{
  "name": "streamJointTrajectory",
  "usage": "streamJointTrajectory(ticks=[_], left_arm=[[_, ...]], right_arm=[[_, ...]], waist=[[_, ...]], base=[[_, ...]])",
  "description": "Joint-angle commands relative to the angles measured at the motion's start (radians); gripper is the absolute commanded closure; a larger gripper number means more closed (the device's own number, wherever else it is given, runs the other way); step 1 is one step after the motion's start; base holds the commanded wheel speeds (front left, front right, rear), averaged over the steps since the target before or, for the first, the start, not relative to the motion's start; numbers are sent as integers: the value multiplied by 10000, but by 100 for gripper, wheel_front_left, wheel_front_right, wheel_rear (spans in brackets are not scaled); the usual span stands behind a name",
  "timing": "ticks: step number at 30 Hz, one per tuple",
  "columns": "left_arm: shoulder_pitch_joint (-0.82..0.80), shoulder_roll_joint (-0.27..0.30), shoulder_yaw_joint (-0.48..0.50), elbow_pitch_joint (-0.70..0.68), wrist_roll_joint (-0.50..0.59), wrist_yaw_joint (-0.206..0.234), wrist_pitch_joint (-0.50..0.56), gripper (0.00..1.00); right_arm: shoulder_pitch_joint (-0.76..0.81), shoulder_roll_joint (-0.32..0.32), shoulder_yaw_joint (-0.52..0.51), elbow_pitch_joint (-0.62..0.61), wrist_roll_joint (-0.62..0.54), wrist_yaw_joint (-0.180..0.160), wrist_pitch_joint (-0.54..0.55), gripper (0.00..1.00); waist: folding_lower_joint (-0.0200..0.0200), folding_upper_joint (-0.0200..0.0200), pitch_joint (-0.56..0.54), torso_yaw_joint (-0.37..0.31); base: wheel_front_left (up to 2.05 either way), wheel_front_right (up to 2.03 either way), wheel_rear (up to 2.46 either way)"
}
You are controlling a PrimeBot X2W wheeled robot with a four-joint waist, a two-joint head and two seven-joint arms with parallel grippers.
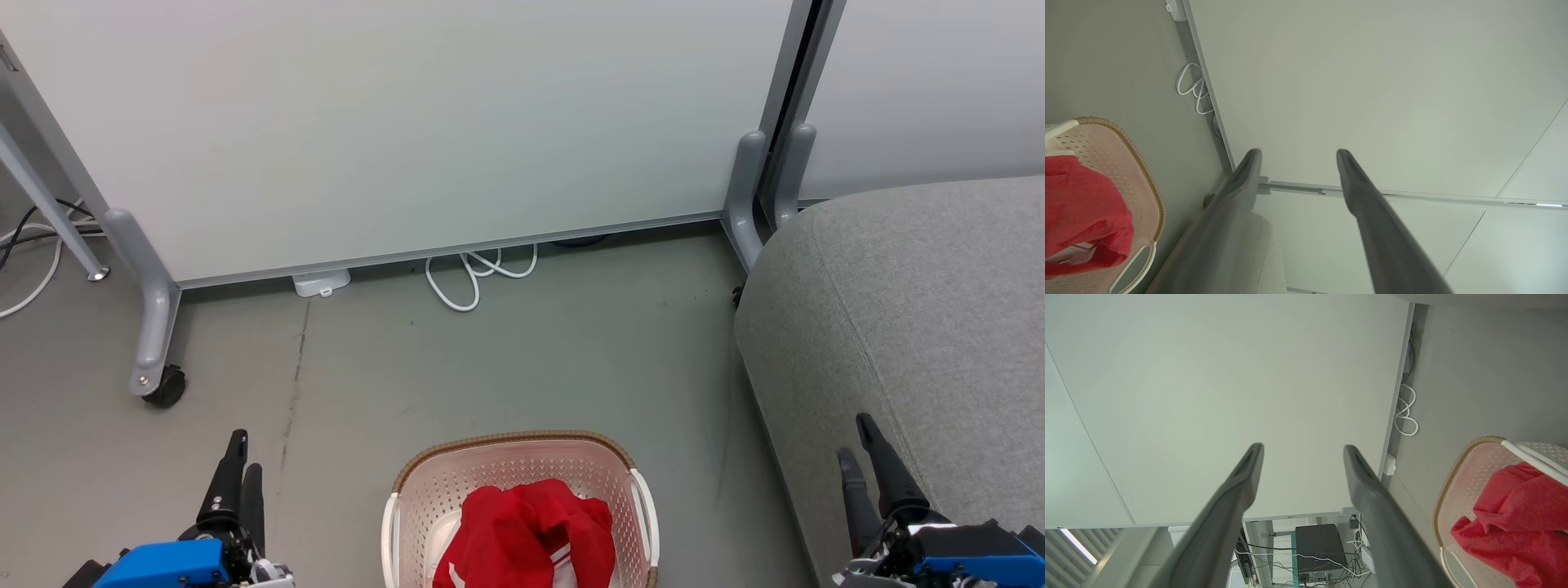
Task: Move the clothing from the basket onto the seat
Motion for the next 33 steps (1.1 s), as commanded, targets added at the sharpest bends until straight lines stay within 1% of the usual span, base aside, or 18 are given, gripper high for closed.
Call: streamJointTrajectory(ticks=[1, 7, 11, 12, 17, 18, 22, 33], left_arm=[[-247, 70, -102, -213, 51, -1, -120, 0], [-290, 81, -274, -262, 268, -1, -416, 0], [-313, 88, -308, -257, 670, 5, -603, 0], [-328, 92, -338, -263, 976, 25, -694, 0], [-339, 100, -438, -363, 1866, 100, -910, 0], [-339, 100, -438, -363, 1866, 100, -910, 0], [-316, 107, -555, -458, 2686, 178, -1075, 0], [-243, 124, -851, -630, 5217, 332, -1496, 0]], right_arm=[[-198, -29, 117, -222, -89, 5, -128, 0], [-248, -36, 297, -266, -447, 7, -428, 0], [-276, -40, 359, -298, -814, 8, -615, 0], [-286, -42, 393, -303, -1047, 8, -707, 0], [-308, -47, 477, -316, -1615, 10, -925, 0], [-308, -47, 477, -316, -1615, 10, -925, 0], [-338, -50, 517, -317, -2187, 11, -1090, 0], [-434, -61, 596, -244, -4294, 14, -1510, 0]], waist=[[0, -1, 1, 0], [0, -1, 2, 0], [0, -1, 1, 1], [0, -1, 0, 1], [0, -1, -5, 1], [0, -1, -5, 1], [0, -1, -5, -1], [0, -1, 8, -5]], base=[[0, 0, 0], [0, 0, 0], [0, 0, 0], [0, 0, 0], [0, 0, 0], [0, 0, 0], [0, 0, 0], [0, 0, 0]])
